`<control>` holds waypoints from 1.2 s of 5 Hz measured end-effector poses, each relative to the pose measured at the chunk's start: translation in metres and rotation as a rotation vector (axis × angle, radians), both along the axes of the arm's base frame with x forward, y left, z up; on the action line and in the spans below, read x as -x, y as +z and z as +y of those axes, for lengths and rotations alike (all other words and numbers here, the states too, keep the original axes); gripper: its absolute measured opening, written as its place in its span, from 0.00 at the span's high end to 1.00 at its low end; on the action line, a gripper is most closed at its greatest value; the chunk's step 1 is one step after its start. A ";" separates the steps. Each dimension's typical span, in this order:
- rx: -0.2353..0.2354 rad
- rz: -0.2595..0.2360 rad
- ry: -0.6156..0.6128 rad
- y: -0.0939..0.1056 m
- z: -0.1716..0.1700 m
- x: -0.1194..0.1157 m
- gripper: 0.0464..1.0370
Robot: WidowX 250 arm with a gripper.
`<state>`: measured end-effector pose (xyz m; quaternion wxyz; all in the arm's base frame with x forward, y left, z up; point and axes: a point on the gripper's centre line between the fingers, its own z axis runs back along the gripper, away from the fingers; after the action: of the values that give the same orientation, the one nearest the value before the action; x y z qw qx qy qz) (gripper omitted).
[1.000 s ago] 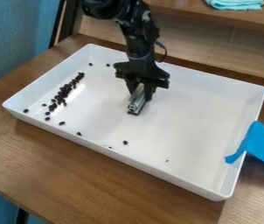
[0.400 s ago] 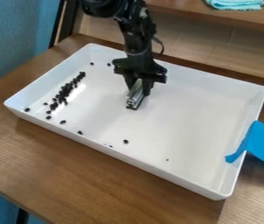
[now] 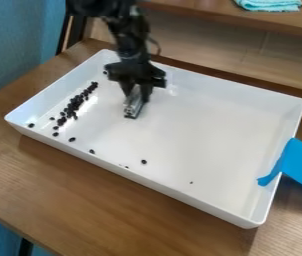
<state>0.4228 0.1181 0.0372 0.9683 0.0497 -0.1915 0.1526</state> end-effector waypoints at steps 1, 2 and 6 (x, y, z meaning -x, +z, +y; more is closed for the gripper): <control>-0.004 0.004 0.011 -0.004 0.012 0.009 0.65; -0.025 0.016 0.030 -0.005 0.031 0.027 0.65; -0.018 -0.077 0.040 0.051 0.043 0.089 0.65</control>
<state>0.3337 0.1610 0.0884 0.9565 0.0562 -0.2290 0.1719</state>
